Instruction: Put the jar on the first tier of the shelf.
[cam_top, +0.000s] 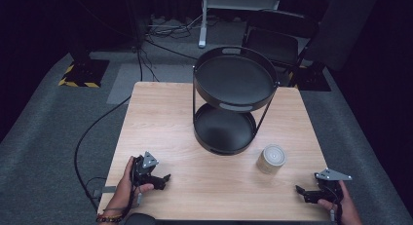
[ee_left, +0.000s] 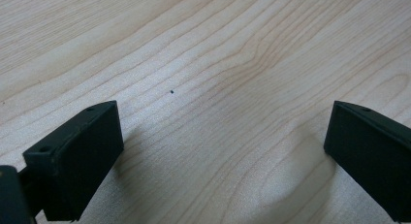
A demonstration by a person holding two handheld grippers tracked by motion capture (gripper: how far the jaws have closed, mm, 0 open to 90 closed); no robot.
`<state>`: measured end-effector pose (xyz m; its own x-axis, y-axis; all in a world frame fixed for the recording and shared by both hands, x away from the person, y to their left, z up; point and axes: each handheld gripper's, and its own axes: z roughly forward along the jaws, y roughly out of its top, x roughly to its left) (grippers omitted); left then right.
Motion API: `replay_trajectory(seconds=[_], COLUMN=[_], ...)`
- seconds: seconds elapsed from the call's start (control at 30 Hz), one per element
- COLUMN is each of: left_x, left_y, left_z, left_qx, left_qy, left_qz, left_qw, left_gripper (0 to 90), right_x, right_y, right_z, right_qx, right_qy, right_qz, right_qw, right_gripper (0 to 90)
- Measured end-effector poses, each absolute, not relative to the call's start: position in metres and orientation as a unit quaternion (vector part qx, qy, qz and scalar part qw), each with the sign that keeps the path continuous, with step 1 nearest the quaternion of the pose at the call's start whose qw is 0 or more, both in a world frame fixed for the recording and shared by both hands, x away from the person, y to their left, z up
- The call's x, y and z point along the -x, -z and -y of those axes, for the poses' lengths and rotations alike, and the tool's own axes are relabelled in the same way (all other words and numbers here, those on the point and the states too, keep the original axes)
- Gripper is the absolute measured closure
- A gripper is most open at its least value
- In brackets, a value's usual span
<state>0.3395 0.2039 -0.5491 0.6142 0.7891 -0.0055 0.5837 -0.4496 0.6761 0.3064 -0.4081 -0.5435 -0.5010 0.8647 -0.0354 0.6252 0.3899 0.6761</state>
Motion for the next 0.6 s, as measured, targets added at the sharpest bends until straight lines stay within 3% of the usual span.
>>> replay_trajectory(seconds=[0.6], left_x=[-0.340], left_y=[0.549], left_z=[-0.204], left_qx=[-0.837], left_qy=[-0.157], left_qz=[-0.410], left_qw=[0.327], left_gripper=[0.1], right_x=[-0.305], right_y=[0.526], right_z=[0.397], right_qx=[-0.441], right_qy=[-0.312], right_qz=[-0.818], right_qw=[0.198], right_gripper=[2.3])
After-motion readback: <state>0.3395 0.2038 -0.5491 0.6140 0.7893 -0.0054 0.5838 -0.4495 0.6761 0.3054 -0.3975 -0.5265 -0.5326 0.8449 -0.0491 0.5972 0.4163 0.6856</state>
